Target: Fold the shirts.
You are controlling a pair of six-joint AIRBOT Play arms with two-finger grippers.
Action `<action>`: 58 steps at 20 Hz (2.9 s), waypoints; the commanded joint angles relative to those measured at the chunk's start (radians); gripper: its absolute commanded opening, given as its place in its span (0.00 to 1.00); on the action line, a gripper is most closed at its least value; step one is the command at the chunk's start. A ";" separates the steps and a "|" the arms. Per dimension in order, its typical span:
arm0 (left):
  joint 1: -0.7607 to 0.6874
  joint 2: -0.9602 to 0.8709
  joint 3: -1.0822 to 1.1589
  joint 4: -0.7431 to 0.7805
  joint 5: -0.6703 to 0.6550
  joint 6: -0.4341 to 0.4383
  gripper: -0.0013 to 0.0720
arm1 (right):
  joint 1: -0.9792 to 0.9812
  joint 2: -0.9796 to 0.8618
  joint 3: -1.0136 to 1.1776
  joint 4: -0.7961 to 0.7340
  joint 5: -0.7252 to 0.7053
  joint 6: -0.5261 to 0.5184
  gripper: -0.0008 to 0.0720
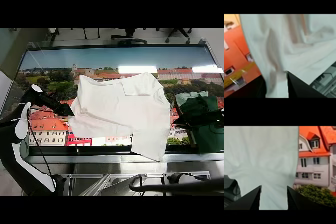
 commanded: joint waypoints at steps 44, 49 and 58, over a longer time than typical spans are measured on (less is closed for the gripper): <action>-0.074 -0.044 0.001 0.085 -0.091 -0.071 0.22 | 0.113 -0.237 -0.005 0.125 -0.158 -0.092 0.53; -0.074 -0.024 0.001 0.072 -0.132 -0.088 0.03 | 0.204 -0.221 0.017 0.233 -0.122 -0.155 0.04; 0.071 0.622 0.199 -0.756 -0.075 -0.039 0.03 | 0.087 0.203 0.654 0.784 -0.085 -0.253 0.04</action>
